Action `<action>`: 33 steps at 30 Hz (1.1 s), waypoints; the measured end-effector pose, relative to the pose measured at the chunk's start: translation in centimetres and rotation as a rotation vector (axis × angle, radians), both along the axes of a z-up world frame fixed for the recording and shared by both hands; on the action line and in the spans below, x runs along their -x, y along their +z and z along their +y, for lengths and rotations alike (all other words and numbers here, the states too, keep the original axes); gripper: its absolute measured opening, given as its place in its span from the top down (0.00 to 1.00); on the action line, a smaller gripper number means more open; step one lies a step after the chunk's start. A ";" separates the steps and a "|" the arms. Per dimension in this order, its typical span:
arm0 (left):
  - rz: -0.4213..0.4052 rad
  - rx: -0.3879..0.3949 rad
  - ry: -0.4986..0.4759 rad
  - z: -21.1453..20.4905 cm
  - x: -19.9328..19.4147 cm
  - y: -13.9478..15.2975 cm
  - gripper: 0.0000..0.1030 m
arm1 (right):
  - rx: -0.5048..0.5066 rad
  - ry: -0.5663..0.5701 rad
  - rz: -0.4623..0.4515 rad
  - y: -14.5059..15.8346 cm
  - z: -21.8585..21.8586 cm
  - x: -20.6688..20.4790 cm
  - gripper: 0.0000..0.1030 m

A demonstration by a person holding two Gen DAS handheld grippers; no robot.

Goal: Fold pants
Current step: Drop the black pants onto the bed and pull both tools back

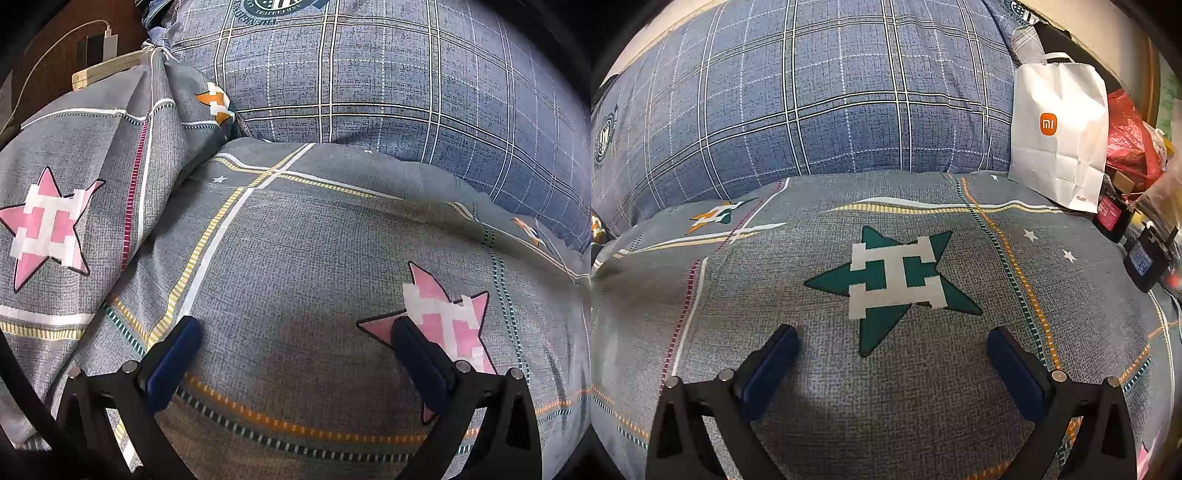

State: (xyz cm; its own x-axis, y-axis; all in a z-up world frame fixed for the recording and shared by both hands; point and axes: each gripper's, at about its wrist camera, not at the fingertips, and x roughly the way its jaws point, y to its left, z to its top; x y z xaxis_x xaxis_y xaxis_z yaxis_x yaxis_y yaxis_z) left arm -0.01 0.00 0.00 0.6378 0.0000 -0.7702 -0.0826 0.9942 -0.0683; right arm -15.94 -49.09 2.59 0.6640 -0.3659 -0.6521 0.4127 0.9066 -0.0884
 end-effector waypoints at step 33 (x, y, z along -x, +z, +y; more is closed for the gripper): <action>0.205 0.011 0.043 -2.3 3.9 0.7 0.00 | -0.147 -0.169 0.092 -0.1 4.5 4.6 0.00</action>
State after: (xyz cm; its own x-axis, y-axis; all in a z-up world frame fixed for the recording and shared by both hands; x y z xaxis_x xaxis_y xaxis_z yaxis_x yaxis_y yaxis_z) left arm -3.94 -2.28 0.74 0.4669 0.0141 -0.8842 -0.1379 0.9888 -0.0570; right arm -20.53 -44.59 2.49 0.5369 -0.3630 -0.7616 0.5557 0.8314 -0.0045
